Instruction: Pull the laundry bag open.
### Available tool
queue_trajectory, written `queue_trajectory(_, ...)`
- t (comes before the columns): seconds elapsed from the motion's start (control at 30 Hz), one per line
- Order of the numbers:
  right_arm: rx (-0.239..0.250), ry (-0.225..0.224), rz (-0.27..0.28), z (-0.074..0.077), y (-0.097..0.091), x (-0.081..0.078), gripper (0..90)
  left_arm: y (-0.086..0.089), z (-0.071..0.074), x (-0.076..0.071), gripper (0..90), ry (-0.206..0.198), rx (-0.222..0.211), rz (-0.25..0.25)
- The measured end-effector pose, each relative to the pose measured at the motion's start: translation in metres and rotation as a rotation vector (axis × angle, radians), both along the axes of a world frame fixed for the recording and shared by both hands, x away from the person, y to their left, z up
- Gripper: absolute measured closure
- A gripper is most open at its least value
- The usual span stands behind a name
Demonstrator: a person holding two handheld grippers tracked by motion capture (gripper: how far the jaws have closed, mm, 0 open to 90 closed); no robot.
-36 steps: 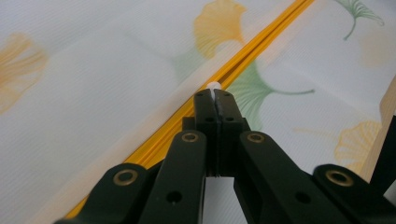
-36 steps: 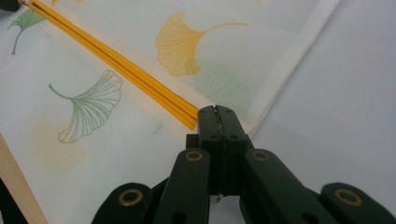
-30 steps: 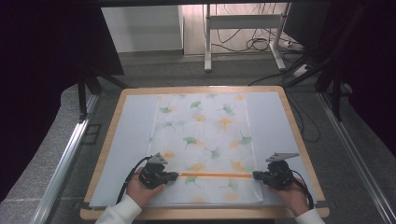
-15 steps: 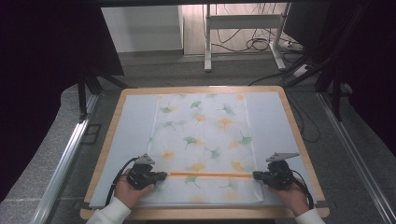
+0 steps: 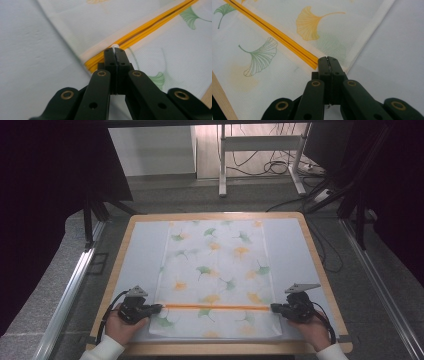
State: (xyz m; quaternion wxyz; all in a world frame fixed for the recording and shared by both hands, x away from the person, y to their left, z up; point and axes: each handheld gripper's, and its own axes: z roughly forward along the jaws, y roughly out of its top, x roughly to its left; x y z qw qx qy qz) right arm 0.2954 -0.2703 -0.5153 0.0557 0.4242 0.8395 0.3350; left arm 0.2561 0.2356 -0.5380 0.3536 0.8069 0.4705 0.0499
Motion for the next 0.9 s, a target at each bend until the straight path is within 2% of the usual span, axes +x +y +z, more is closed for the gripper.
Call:
queue_trajectory(0.57,-0.001,0.0,0.003,0.0,0.0,0.0,89.8,0.022,-0.002,-0.007,90.0,0.01,0.0,0.036)
queue_trajectory(0.63,-0.002,-0.001,0.004,0.0,0.0,0.0,89.9,0.025,-0.003,-0.007,90.0,0.015,-0.011,0.043)
queue_trajectory(0.7,-0.002,0.0,0.004,0.0,0.0,0.0,89.9,0.026,-0.003,-0.007,90.0,0.018,-0.022,0.047)
queue_trajectory(0.9,-0.001,-0.001,0.004,0.0,0.0,0.0,89.8,0.025,-0.003,-0.007,90.0,0.013,-0.015,0.045)
